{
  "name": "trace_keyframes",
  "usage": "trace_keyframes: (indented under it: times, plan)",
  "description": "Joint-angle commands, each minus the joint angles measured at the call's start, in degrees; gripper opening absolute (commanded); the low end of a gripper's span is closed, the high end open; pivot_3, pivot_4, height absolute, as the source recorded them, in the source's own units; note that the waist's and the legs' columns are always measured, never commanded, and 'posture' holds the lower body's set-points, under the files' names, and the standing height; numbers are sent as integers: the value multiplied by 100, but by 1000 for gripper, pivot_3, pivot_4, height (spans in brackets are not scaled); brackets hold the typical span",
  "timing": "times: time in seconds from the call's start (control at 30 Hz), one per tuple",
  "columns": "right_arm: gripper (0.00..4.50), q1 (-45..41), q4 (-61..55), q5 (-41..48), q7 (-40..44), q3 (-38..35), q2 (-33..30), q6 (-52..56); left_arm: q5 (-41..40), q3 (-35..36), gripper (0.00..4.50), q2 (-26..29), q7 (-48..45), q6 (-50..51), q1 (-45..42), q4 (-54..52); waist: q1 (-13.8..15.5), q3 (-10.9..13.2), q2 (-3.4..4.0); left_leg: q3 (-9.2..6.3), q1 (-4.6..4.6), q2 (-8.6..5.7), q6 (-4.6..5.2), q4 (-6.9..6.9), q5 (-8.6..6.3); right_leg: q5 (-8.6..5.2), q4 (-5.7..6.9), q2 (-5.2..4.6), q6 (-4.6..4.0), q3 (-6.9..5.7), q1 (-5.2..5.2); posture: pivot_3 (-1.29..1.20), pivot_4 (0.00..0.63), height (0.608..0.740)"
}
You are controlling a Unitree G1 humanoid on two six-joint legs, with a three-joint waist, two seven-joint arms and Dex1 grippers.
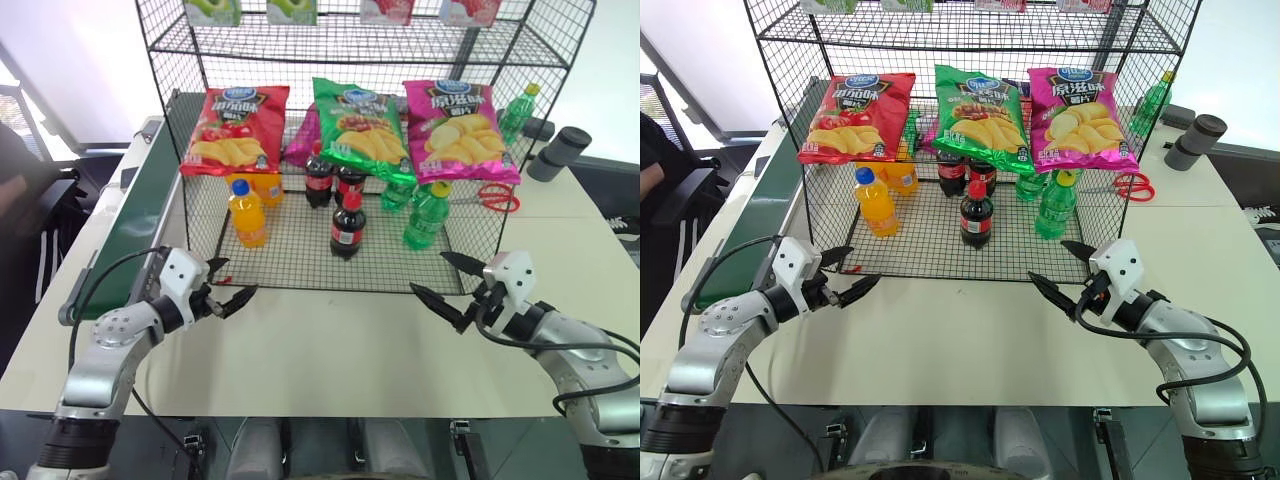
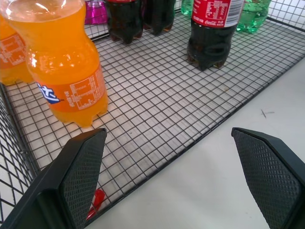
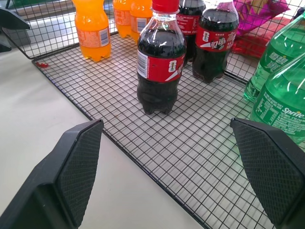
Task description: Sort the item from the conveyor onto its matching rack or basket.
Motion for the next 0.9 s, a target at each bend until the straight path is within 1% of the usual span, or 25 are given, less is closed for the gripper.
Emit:
trace_keyframes:
  times: [0.03, 0.27, 0.37, 0.53, 0.9]
  plan:
    - [4435, 4, -96, 19, 0, -10, 42, -106, -42, 155, 4500, 35, 5, -90, 24, -258, 0, 0, 0, 0, 0, 0, 0, 0, 0, 0, 0, 0, 0, 0, 0, 0, 150, 740]
    - [4435, -42, -143, 22, -28, 19, 16, -46, -69, 184, 4500, 33, 89, 26, -24, -203, 1, 0, 0, 0, 0, 0, 0, 0, 0, 0, 0, 0, 0, 0, 0, 0, 150, 740]
    - [4435, -51, -180, 28, -50, 31, 12, -19, -68, 198, 4500, 20, 83, -44, -21, -209, -1, 0, 0, 0, 0, 0, 0, 0, 0, 0, 0, 0, 0, 0, 0, 0, 150, 740]
    - [4435, -59, -158, 27, -56, 40, -3, -31, 176, 159, 4500, 66, 138, -253, -29, -71, 1, 0, 0, 0, 0, 0, 0, 0, 0, 0, 0, 1, 0, 0, 0, 0, 150, 740]
    - [4435, -88, 3, -4, 19, 21, 1, -147, 215, 187, 4500, 43, 159, -319, -98, 76, -1, 0, 0, 0, 0, 0, 0, 1, 0, 0, 0, 1, 0, 0, 0, 0, 150, 740]
